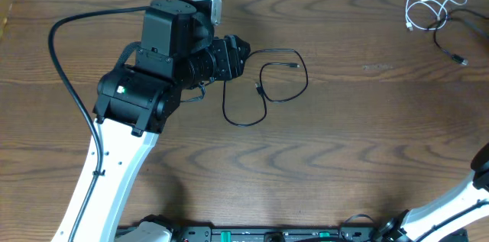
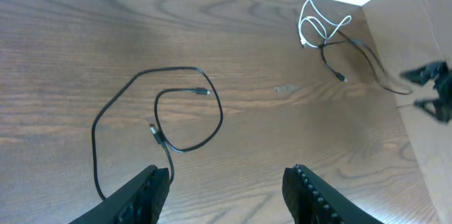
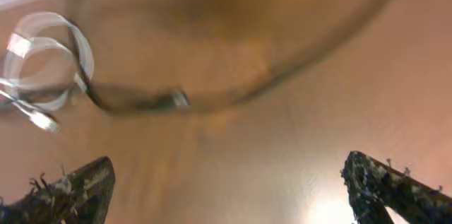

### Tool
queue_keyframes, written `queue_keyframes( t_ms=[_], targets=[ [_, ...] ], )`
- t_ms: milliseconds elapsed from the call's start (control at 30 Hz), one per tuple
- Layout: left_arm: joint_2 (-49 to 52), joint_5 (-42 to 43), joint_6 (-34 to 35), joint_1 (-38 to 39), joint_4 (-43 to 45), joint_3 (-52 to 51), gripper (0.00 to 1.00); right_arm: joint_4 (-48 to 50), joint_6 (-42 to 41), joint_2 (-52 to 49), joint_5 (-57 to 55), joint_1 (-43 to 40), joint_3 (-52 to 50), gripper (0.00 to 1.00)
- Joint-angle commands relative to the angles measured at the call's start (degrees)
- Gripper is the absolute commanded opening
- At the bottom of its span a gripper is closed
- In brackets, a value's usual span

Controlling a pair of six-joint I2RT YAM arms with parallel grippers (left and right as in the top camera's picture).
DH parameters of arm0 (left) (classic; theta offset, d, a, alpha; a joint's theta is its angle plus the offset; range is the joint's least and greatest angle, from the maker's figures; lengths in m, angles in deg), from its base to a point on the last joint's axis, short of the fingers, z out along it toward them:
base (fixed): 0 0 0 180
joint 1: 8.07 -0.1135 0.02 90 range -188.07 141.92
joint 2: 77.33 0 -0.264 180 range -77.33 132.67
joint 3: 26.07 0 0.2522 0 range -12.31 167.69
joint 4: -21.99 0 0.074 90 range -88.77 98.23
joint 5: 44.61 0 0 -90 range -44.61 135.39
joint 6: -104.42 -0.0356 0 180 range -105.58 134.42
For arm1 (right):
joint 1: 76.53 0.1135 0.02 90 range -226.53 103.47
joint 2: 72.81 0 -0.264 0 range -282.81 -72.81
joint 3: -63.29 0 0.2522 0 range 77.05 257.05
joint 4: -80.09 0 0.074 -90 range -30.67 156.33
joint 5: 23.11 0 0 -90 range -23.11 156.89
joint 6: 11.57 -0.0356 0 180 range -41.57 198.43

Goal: Untangle cables

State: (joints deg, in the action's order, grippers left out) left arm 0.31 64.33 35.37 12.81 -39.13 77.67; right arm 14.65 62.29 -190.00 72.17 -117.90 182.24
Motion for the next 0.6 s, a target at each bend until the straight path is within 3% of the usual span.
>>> queue_keyframes(
  t_ms=[0, 100, 200, 333, 467, 567],
  targets=[
    [0.22, -0.59, -0.74, 0.02, 0.04, 0.46, 0.56, -5.92, -6.56, -0.04, -0.24, -2.34, 0.09, 0.99],
    [0.22, -0.59, -0.74, 0.02, 0.04, 0.46, 0.56, -10.60, -5.81, -0.02, 5.95, -2.51, 0.09, 0.99],
    [0.22, -0.59, -0.76, 0.02, -0.11, 0.46, 0.56, -12.44, 0.11, 0.55, 22.60, -0.57, 0.09, 0.99],
    [0.22, -0.59, -0.83, 0.02, -0.72, 0.33, 0.56, -12.28, 8.81, 1.05, 34.42, 4.15, 0.09, 0.95],
    [0.46, -0.61, -4.61, 0.02, -1.11, 0.24, 0.56, -11.85, 18.60, 1.03, 35.36, 14.95, 0.07, 0.94],
    [0.70, -0.66, -6.23, 0.02, -1.66, 0.24, 0.56, -10.51, 20.72, 0.81, 32.81, 21.55, 0.07, 0.95]
  ],
)
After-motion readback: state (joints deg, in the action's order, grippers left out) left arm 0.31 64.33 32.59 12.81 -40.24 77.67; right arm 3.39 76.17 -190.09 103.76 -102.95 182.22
